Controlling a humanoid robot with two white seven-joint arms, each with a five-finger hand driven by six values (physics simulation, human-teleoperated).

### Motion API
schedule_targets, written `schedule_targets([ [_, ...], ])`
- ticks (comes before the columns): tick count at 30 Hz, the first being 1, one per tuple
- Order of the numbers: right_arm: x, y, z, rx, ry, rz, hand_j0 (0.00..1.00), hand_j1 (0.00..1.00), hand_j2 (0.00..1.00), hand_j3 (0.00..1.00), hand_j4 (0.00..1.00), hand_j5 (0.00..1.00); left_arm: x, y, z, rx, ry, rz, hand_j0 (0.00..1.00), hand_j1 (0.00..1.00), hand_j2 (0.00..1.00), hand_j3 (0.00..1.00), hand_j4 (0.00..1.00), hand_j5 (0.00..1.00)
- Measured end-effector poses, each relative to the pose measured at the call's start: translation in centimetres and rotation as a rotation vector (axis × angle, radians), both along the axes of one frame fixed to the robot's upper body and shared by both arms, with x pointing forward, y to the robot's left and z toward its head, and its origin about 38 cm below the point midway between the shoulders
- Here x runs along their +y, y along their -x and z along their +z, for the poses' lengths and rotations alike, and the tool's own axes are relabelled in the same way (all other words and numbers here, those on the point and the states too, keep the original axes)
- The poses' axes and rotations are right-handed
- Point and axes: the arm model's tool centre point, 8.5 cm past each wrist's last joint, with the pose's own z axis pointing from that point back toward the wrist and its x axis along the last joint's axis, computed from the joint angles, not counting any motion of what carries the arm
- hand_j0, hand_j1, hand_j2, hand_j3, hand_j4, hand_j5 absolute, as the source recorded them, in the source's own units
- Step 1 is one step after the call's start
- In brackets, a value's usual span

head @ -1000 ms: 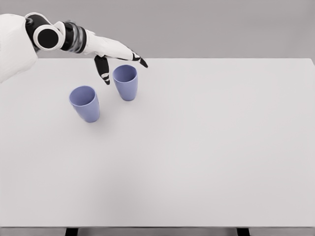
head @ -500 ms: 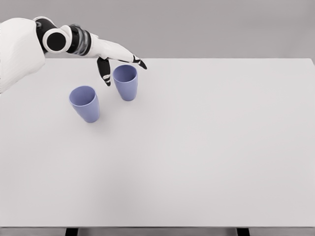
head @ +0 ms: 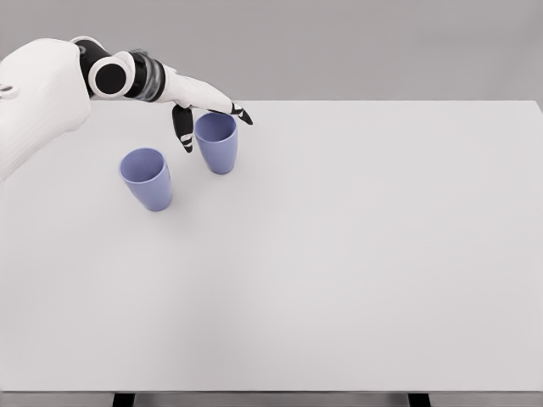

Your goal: Place the right cup on the left cup with left arm

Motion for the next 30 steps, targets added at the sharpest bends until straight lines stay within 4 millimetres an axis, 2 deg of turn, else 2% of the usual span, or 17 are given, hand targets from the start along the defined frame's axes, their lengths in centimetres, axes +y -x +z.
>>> schedule_targets([
  [10,0.0,-0.01,0.0,0.0,0.0,0.0,1.0,1.0,1.0,1.0,1.0,1.0,-0.01,-0.02,-0.06,-0.001,-0.006,0.0,0.95,0.95,0.95,0.95,0.95,0.95],
  [15,0.0,0.01,0.0,0.0,0.0,0.0,1.0,1.0,1.0,1.0,1.0,1.0,-0.02,-0.04,0.03,-0.002,-0.005,0.0,0.85,0.85,0.85,0.85,0.85,0.85],
  [30,0.0,0.0,0.0,0.0,0.0,0.0,1.0,1.0,1.0,1.0,1.0,1.0,0.0,-0.07,0.26,-0.005,-0.001,-0.001,0.76,0.76,0.76,0.76,0.76,0.76],
])
